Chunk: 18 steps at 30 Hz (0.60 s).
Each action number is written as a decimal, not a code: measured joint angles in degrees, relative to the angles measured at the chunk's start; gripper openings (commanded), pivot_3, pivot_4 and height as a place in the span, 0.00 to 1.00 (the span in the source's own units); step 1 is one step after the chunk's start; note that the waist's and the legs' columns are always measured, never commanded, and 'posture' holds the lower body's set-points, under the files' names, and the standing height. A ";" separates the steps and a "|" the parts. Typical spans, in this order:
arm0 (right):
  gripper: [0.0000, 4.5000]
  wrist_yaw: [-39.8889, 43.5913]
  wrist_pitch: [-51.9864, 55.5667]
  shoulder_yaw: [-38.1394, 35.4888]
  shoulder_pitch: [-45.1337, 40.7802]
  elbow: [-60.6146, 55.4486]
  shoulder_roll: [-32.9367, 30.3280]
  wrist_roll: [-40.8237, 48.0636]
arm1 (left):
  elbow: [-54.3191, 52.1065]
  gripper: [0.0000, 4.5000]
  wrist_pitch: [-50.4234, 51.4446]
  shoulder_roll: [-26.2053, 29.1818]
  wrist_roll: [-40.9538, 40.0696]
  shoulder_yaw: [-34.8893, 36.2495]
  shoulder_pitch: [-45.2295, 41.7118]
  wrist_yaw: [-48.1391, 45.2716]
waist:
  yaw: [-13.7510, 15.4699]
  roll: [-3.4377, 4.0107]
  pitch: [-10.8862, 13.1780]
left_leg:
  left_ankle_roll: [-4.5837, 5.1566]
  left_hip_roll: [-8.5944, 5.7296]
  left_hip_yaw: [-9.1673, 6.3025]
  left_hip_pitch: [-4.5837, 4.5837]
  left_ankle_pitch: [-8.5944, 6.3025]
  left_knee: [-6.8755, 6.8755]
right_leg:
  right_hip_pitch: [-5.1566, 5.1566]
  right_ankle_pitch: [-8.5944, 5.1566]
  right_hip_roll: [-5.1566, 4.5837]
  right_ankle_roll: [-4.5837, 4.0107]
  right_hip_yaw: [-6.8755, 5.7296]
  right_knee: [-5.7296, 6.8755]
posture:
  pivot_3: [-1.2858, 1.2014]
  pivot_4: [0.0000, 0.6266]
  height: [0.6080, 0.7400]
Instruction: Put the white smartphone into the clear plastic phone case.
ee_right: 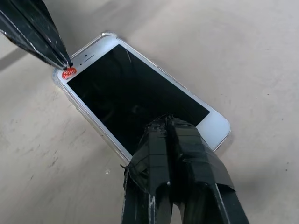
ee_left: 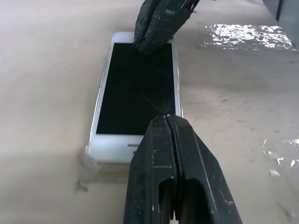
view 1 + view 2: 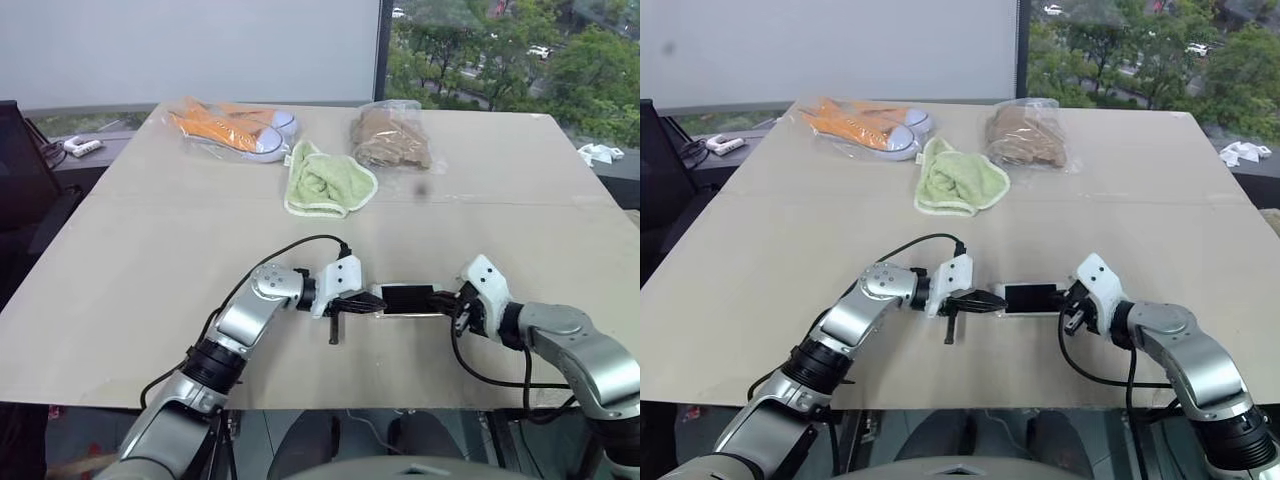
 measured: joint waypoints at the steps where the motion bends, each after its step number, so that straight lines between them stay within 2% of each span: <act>1: 0.01 -0.02 0.14 0.00 0.01 0.00 -0.18 0.02 | 0.00 0.00 0.00 0.04 0.00 0.00 0.00 0.00 | 0.19 -0.05 -0.04 | 0.00 0.01 0.00 -0.01 0.00 -0.01 | 0.00 -0.01 0.00 -0.02 0.00 -0.02 | 0.52 0.24 1.00; 8: 0.01 -0.85 1.29 -0.50 0.14 0.00 -0.16 1.37 | 0.00 0.00 -0.03 0.03 0.00 0.00 -0.01 -0.02 | 0.32 -0.18 -0.20 | 0.07 0.03 -0.01 -0.07 -0.05 -0.03 | 0.05 -0.12 -0.08 -0.22 0.00 -0.17 | 0.52 0.24 1.00; 18: 0.01 -1.25 1.13 -4.81 3.20 0.03 3.22 6.08 | 0.04 0.00 -0.18 -0.52 0.08 -0.03 -0.02 -0.01 | 0.27 -0.05 -0.11 | 0.11 0.04 0.01 -0.14 -0.07 -0.58 | -0.01 -0.09 -0.11 -0.20 -0.01 -0.79 | 0.52 0.24 1.00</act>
